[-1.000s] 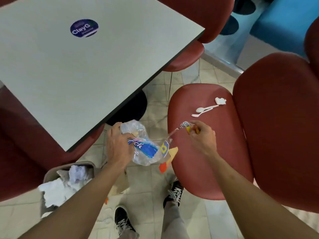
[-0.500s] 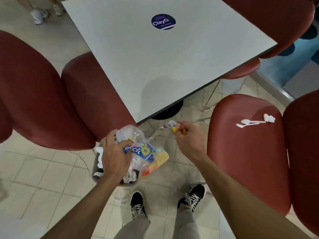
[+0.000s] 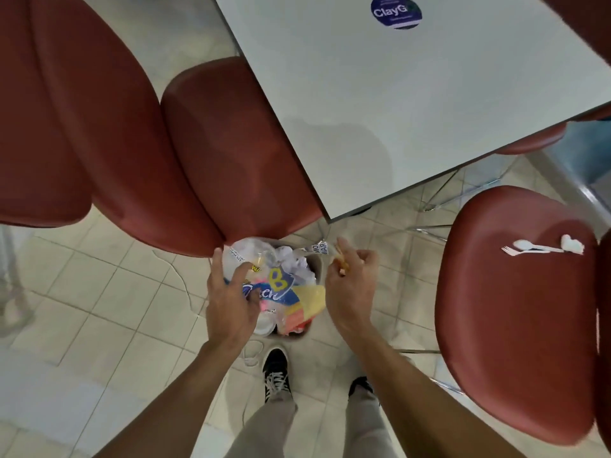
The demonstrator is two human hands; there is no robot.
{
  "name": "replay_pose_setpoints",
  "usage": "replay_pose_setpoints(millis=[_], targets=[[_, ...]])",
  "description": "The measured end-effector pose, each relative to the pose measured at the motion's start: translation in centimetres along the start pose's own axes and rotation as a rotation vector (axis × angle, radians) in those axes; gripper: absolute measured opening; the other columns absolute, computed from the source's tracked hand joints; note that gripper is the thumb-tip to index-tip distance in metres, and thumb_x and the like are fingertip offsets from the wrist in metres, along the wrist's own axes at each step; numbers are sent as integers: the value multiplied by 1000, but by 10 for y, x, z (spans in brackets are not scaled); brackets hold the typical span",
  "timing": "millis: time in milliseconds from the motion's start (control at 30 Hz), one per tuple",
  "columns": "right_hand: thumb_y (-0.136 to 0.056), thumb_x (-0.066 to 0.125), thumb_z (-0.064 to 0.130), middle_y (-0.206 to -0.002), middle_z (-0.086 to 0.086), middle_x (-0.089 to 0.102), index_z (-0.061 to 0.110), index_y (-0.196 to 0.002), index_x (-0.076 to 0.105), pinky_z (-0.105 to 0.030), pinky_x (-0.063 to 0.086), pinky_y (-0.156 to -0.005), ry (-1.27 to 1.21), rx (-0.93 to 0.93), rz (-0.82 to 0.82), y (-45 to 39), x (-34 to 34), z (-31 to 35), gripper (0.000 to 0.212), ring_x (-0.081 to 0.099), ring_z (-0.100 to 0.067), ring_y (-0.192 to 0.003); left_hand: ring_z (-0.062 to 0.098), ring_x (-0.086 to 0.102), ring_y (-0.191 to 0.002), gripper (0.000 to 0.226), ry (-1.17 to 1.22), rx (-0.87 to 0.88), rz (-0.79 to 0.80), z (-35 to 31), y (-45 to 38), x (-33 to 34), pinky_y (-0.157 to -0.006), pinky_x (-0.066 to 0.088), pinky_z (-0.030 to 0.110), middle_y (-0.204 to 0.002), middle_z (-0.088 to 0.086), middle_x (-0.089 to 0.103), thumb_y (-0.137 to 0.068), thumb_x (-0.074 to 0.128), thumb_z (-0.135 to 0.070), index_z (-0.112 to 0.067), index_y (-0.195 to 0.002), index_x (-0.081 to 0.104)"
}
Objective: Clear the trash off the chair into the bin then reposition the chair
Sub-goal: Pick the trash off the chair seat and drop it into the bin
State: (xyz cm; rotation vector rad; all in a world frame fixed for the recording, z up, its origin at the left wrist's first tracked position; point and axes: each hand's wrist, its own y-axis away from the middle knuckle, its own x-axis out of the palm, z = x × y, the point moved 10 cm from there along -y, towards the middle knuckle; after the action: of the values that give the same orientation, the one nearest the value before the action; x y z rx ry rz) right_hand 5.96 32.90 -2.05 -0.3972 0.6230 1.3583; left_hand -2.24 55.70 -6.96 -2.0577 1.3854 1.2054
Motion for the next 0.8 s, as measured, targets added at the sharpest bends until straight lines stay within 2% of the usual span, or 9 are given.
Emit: replay_pose_setpoints(millis=[67, 167, 267, 333, 400, 467, 533, 633, 800], targets=[[-82, 58, -1, -107, -1, 35, 19, -129, 57, -24, 48, -73, 32, -80, 73, 14, 21, 0, 50, 48, -14, -84, 35, 35, -134, 35, 65, 35, -27, 3, 5, 0, -85, 51, 37, -157, 12, 14, -84, 70, -14, -18, -117, 58], [-82, 58, 8, -117, -5, 32, 21, -141, 37, -15, 39, -83, 125, -174, 259, 42, 55, -4, 64, 44, -16, -97, 27, 33, -137, 19, 160, 51, -43, 10, 15, -3, -91, 41, 28, -157, 5, 11, -93, 56, -18, -16, -112, 56], [-80, 60, 20, -125, -7, 30, 22, -143, 31, -32, 50, -84, 215, -249, 330, 63, 74, -8, 70, 49, -25, -102, 20, 31, -137, 16, 203, 17, -10, 20, 22, -2, -98, 39, 29, -157, -2, 11, -95, 51, -18, -21, -109, 58], [-84, 59, 31, -127, -10, 35, 25, -141, 36, -44, 51, -86, 320, -274, 330, 67, 80, -9, 62, 50, -30, -107, 14, 10, -145, 19, 202, 33, -8, 21, 25, -4, -112, 30, 42, -157, 0, 14, -98, 48, -20, -21, -112, 60], [-89, 50, 46, -131, -11, 43, 30, -138, 43, -53, 42, -99, 475, -309, 336, 68, 84, -9, 52, 46, -33, -121, 16, 2, -146, 29, 143, 97, -34, 17, 26, -10, -116, 21, 53, -155, 1, 20, -99, 40, -24, -18, -120, 60], [-90, 40, 55, -134, -5, 46, 36, -136, 45, -61, 26, -110, 566, -316, 409, 68, 92, -10, 50, 34, -33, -136, 25, 2, -147, 45, 93, 76, -8, 20, 25, -9, -117, 17, 53, -158, 3, 20, -97, 31, -42, -23, -130, 54], [-89, 36, 58, -134, -1, 48, 40, -133, 46, -61, 15, -112, 621, -322, 460, 69, 99, -10, 49, 28, -32, -141, 29, 4, -147, 55, 27, 57, 31, 23, 24, -4, -117, 13, 50, -158, 6, 20, -94, 25, -53, -28, -135, 51], [-90, 32, 58, -134, 0, 51, 41, -133, 46, -62, 14, -111, 687, -317, 488, 68, 107, -10, 48, 32, -32, -139, 32, 10, -147, 56, -104, 124, 51, 16, 24, 3, -117, 11, 49, -155, 10, 27, -93, 28, -56, -28, -136, 50], [-94, 32, 56, -146, 3, 37, 41, -141, 35, -58, 3, -114, 671, -270, 572, 63, 114, -11, 49, 20, -28, -144, 21, -2, -148, 60, -151, 124, 132, 20, 14, 12, -118, 1, 42, -159, 1, 18, -90, 26, -61, -34, -142, 39]])
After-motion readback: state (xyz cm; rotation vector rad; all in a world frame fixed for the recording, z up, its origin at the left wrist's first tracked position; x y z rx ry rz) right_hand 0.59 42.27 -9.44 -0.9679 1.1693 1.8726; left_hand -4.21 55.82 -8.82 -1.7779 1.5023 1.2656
